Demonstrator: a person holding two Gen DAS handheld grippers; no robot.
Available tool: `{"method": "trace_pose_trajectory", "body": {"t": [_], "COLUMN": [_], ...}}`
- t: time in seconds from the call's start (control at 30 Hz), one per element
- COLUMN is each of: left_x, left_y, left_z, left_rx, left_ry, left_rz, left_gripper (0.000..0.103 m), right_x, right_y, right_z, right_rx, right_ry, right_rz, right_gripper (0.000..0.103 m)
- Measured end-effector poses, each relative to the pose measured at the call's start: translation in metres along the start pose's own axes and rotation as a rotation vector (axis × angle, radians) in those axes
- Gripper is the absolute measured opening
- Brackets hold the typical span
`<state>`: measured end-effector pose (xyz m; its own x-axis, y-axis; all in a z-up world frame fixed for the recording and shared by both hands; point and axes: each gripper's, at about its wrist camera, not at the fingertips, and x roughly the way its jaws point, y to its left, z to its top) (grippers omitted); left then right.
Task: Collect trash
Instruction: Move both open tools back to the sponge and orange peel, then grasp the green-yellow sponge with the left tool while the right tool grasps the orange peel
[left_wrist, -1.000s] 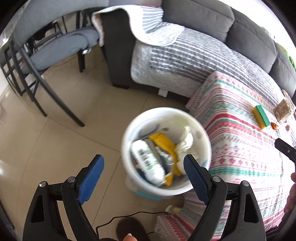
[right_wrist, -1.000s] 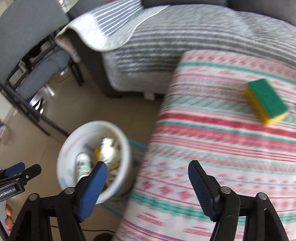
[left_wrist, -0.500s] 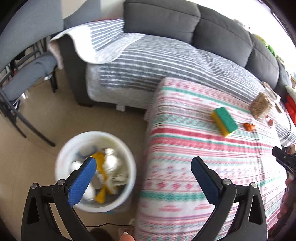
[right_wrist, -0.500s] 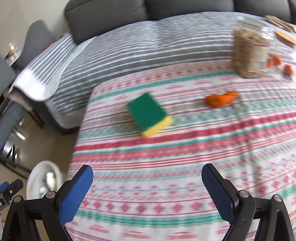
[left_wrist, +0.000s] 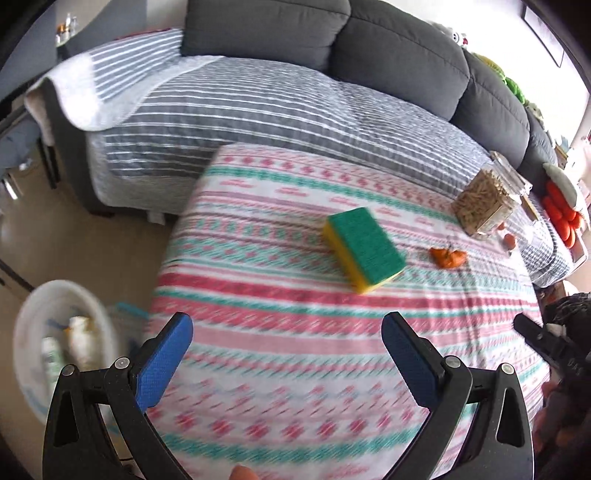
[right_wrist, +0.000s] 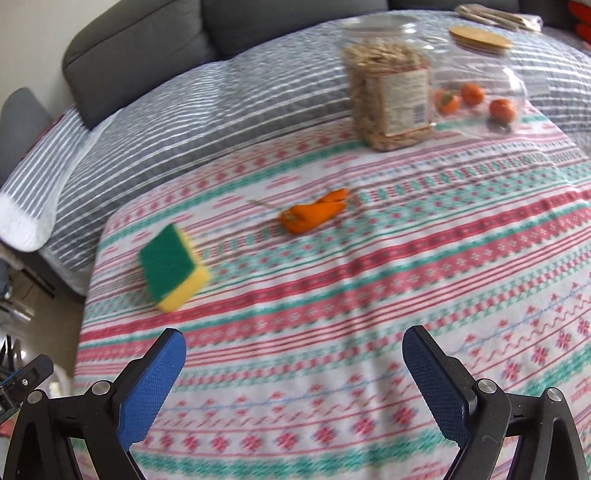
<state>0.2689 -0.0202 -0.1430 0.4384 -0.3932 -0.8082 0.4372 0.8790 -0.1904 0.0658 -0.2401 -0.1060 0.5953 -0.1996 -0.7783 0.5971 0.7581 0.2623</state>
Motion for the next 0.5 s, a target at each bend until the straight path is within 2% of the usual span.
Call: {"method": "trace_pose_trajectory", "body": {"t": [0.3,0.5], "left_x": [0.055,0.087], "left_y": [-0.06,-0.074], "left_z": [0.007,0.008], "left_rx": [-0.005,-0.058], "left_ry": [-0.008,-0.034], "left_rz": [-0.067,-0.085], "left_gripper": [0.102,0.1], "right_x": [0.035,0.05], "right_y": [-0.042,-0.058], "right_z": [0.02,0.027], "right_rx": [0.017,0.003], "right_ry": [-0.003,-0.002], "right_rz": [-0.088,-0.127], "right_gripper": [0.097,0.097]}}
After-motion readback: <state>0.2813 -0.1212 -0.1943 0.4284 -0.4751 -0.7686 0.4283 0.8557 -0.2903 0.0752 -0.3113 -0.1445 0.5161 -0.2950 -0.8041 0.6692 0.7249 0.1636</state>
